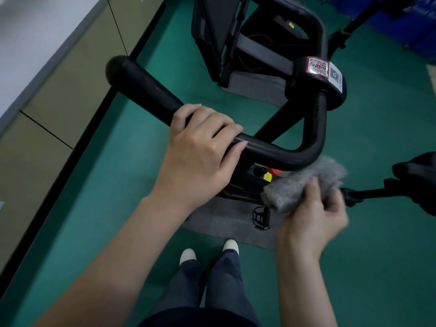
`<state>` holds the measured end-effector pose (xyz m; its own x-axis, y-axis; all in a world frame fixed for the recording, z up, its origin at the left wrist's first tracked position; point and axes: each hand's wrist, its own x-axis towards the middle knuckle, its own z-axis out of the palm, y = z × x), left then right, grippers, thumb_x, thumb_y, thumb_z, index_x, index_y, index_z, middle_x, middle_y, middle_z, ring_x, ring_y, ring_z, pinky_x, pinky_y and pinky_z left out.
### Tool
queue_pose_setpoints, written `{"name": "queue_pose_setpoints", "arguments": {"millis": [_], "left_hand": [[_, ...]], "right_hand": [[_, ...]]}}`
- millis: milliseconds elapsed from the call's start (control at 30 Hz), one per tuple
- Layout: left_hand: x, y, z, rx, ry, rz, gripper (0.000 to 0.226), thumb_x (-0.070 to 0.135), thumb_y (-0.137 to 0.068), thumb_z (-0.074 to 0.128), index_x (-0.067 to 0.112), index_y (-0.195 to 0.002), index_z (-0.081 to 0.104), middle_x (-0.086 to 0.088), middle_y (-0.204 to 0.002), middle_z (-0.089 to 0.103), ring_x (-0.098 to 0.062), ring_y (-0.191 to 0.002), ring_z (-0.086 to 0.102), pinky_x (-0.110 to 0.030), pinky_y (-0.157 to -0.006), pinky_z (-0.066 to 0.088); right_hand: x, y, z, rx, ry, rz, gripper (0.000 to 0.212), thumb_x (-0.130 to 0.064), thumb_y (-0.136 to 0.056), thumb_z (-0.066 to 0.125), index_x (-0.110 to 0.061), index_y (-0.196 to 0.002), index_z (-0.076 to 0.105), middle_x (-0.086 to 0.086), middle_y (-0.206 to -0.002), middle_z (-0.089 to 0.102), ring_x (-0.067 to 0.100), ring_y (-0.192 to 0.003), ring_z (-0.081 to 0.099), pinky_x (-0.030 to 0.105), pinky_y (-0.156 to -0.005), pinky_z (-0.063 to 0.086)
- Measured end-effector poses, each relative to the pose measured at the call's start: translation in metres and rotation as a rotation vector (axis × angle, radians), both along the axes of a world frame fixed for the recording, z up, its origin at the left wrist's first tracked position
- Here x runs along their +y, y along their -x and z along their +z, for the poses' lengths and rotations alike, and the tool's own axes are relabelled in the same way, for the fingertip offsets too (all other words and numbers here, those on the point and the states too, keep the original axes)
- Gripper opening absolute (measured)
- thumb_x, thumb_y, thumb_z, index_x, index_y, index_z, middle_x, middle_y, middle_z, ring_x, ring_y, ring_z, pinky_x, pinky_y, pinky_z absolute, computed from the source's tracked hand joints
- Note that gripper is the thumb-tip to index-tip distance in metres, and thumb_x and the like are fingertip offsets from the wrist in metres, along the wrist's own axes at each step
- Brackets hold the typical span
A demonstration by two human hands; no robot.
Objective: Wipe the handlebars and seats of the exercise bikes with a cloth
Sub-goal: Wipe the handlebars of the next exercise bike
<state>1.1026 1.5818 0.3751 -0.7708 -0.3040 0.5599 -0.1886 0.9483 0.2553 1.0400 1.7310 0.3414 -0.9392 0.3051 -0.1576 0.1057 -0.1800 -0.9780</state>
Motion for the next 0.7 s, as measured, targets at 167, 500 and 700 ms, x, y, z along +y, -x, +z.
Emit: {"name": "queue_pose_setpoints", "arguments": {"millis": [167, 500, 700], "left_hand": [[0.000, 0.000, -0.001, -0.003, 0.001, 0.004, 0.020, 0.028, -0.091, 0.059, 0.014, -0.099, 0.071, 0.002, -0.096, 0.068, -0.021, -0.094, 0.061, -0.034, -0.101, 0.026], [0.000, 0.000, -0.001, -0.012, 0.008, 0.000, 0.019, 0.025, -0.091, 0.056, 0.013, -0.099, 0.070, 0.002, -0.096, 0.067, -0.023, -0.096, 0.060, -0.033, -0.102, 0.026], [0.000, 0.000, -0.001, 0.003, -0.014, 0.004, 0.018, 0.024, -0.092, 0.058, 0.014, -0.100, 0.071, 0.002, -0.096, 0.068, -0.021, -0.095, 0.061, -0.033, -0.103, 0.025]], "right_hand": [[-0.006, 0.004, 0.015, 0.595, -0.774, 0.098, 0.017, 0.007, -0.084, 0.058, 0.005, -0.098, 0.069, 0.016, -0.101, 0.057, 0.022, -0.097, 0.053, 0.023, -0.085, 0.046], [-0.024, 0.006, 0.046, 0.716, -0.905, 0.542, 0.029, 0.009, -0.079, 0.062, -0.007, -0.100, 0.073, -0.001, -0.093, 0.070, 0.021, -0.091, 0.060, 0.014, -0.084, 0.042], [-0.014, 0.024, 0.057, 0.507, -0.905, 0.527, 0.023, 0.000, -0.083, 0.062, -0.012, -0.098, 0.074, -0.014, -0.082, 0.063, 0.007, -0.082, 0.060, -0.002, -0.073, 0.033]]}}
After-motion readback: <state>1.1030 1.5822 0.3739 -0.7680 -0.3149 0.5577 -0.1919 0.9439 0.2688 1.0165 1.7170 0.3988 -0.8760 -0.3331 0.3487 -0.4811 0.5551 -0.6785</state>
